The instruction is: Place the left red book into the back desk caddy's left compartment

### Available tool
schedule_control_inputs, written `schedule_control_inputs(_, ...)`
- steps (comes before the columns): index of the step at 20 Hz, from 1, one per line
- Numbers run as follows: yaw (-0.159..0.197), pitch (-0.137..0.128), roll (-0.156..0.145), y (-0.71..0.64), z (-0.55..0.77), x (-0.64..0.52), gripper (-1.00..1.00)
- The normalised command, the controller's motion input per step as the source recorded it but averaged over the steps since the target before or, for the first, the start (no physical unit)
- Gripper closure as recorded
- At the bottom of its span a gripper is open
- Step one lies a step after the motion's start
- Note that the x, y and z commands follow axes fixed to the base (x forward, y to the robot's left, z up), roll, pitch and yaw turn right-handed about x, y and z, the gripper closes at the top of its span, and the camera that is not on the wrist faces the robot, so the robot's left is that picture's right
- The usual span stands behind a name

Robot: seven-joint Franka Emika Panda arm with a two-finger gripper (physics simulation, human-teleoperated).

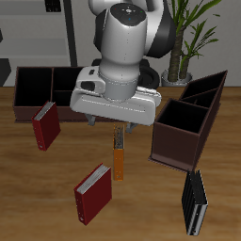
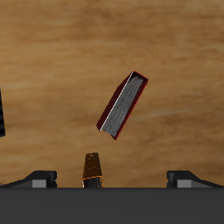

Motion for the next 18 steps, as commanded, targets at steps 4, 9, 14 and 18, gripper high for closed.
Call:
schedule_control_inputs(4, -0.038, -0.002, 0.038, -0.06, -0.12, 0.22, -1.00)
schedule_control_inputs(9, -0.044, -0.063, 0.033, -0.14, -0.05, 0.17, -1.00)
schedule_control_inputs(14, -0.006, -0.027, 0.055, -0.16, -0.08, 0.10, -1.00)
schedule_control_inputs(18, -0.024, -0.029, -0.011, -0.23, -0.09, 0.05, -1.00)
